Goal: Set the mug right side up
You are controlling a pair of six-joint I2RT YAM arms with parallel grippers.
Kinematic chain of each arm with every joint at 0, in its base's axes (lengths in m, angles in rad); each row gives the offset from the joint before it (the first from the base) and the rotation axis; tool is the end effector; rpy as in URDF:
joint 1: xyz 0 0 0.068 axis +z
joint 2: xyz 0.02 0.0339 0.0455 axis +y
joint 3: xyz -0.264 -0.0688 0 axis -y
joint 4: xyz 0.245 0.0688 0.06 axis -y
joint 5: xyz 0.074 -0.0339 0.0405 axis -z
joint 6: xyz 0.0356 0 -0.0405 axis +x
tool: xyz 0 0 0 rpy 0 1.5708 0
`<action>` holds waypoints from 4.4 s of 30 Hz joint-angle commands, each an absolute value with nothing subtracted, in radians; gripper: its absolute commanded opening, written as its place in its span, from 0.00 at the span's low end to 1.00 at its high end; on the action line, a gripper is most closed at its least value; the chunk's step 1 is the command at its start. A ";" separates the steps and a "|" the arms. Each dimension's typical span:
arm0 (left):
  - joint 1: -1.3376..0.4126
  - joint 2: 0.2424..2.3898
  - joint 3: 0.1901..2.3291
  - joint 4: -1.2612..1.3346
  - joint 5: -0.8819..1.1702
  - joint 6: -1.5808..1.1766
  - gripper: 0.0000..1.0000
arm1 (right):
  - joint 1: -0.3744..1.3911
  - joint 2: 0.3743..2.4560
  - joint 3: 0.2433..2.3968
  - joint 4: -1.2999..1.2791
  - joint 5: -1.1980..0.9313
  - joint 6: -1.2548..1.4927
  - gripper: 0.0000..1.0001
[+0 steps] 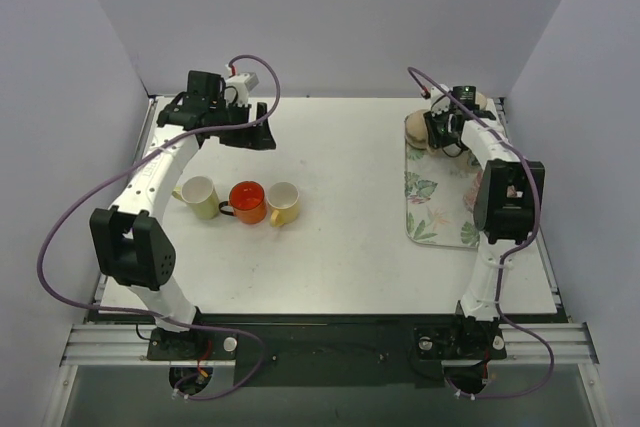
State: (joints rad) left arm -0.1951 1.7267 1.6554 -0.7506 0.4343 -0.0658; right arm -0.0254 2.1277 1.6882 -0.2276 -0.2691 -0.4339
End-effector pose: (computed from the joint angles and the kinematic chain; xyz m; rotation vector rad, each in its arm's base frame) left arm 0.3719 -0.0888 0.3388 0.3596 2.3611 -0.6421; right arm 0.4920 -0.0030 0.2206 -0.5892 2.1303 0.0471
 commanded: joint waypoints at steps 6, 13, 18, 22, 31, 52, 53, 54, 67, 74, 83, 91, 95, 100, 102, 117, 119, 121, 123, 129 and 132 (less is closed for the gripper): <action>-0.192 1.615 1.608 -0.670 0.557 -0.063 0.88 | -0.006 1.820 1.562 0.067 -0.281 -0.266 0.00; -0.181 1.562 1.563 -0.527 0.846 -0.225 0.88 | 0.155 1.594 1.465 0.139 -0.278 -0.132 0.00; -0.147 1.421 1.424 -0.253 0.956 -0.460 0.91 | 0.325 1.407 1.396 0.242 -0.269 0.000 0.00; -0.069 1.307 1.339 -0.118 1.012 -0.610 0.94 | 0.495 1.309 1.344 0.304 -0.226 0.083 0.00; -0.035 1.178 1.227 0.224 1.065 -0.868 0.95 | 0.807 1.215 1.293 0.399 -0.114 0.071 0.00; -0.060 1.163 1.115 0.856 1.143 -1.473 0.32 | 0.919 1.367 1.362 0.517 -0.199 0.098 0.00; -0.058 1.166 1.114 0.850 1.152 -1.465 0.16 | 0.914 1.377 1.370 0.502 -0.205 0.100 0.00; -0.057 1.170 1.114 0.832 1.157 -1.453 0.08 | 0.902 1.397 1.377 0.485 -0.207 0.101 0.00; 0.035 1.117 1.341 -0.630 0.761 -0.382 0.00 | 0.861 1.404 1.305 0.278 -0.103 0.181 0.95; 0.081 1.088 1.491 -1.073 0.417 0.111 0.00 | 0.876 1.307 1.192 0.238 -0.077 0.158 0.96; 0.345 1.396 1.629 -1.218 0.282 0.337 0.00 | 0.876 1.152 1.020 0.198 -0.029 0.088 0.98; 0.380 1.692 1.647 -1.163 0.198 0.366 0.00 | 0.859 1.101 0.966 0.196 -0.014 0.032 0.99; 0.383 1.799 1.698 -1.155 0.158 0.409 0.00 | 0.854 1.103 0.974 0.184 -0.018 0.021 0.99; 0.402 1.953 1.779 -1.242 0.187 0.494 0.00 | 0.851 1.103 0.977 0.184 -0.005 0.021 0.99; 0.403 2.009 1.817 -1.287 0.237 0.535 0.00 | 0.853 1.104 0.983 0.184 -0.005 0.020 0.99; 0.425 2.125 1.841 -1.301 0.331 0.672 0.32 | 0.718 1.026 1.051 -0.058 0.037 -0.060 1.00; 0.439 2.091 1.839 -1.296 0.359 0.684 0.42 | 0.664 0.993 1.052 -0.115 0.041 -0.093 1.00; 0.445 2.057 1.842 -1.285 0.370 0.693 0.47 | 0.608 0.956 1.054 -0.204 0.083 -0.136 1.00; 0.445 2.031 1.848 -1.292 0.371 0.710 0.50 | 0.545 0.916 1.058 -0.285 0.103 -0.207 1.00; 0.445 1.962 1.885 -1.345 0.351 0.741 0.57 | 0.218 0.770 0.970 -0.406 0.025 -0.443 1.00; 0.443 1.925 1.914 -1.361 0.341 0.744 0.58 | 0.069 0.755 0.971 -0.428 0.006 -0.491 1.00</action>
